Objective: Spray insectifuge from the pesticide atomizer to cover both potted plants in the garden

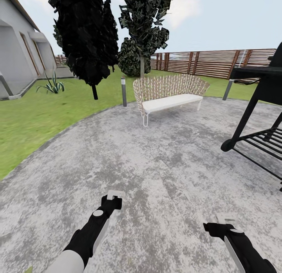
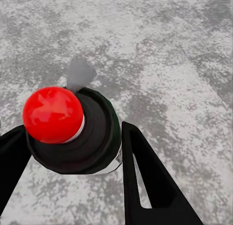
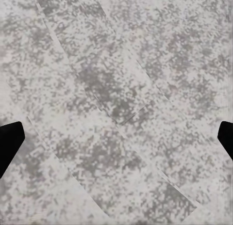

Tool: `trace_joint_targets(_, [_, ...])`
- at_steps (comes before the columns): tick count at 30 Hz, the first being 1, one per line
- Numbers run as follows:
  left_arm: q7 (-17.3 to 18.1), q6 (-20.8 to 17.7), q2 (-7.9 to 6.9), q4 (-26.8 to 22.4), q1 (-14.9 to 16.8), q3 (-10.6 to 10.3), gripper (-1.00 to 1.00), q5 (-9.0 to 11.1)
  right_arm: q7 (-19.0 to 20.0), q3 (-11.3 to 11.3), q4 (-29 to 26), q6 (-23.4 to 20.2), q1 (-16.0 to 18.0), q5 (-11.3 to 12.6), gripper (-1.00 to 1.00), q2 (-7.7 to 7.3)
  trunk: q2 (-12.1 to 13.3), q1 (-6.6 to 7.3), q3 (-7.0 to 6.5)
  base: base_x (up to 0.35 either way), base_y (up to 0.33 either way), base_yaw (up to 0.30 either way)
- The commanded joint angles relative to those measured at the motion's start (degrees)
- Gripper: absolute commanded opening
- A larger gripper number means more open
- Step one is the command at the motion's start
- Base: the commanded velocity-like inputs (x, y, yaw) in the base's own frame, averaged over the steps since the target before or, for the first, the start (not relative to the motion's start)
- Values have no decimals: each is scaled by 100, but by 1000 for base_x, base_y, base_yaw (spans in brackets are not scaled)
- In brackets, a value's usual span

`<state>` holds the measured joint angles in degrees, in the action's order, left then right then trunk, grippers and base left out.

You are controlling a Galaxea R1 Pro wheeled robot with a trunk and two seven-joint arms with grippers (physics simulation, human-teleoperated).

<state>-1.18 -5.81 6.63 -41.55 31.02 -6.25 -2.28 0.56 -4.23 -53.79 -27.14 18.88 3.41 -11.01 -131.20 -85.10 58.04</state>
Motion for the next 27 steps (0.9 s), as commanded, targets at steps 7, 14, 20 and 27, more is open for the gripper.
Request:
trace_joint_targets(7, [18,-34,3,-19,1,-14,-100,-20,1,46,-17,-28,2,-7,100,33,280,155,-121,0,0,0])
trace_joint_targets(14, [200,-34,-8,-43,1,5,-100,-19,-3,26,-56,-36,2,-9,100,37,561,309,-247,0,0,0])
trace_joint_targets(20, [222,-42,-13,-70,1,7,-100,-18,-3,19,-69,-37,2,-14,100,37,802,441,-354,0,0,0])
trace_joint_targets(27, [223,-44,-22,-68,1,15,-100,-23,0,60,-70,-33,2,-8,100,44,1082,595,-480,0,0,0])
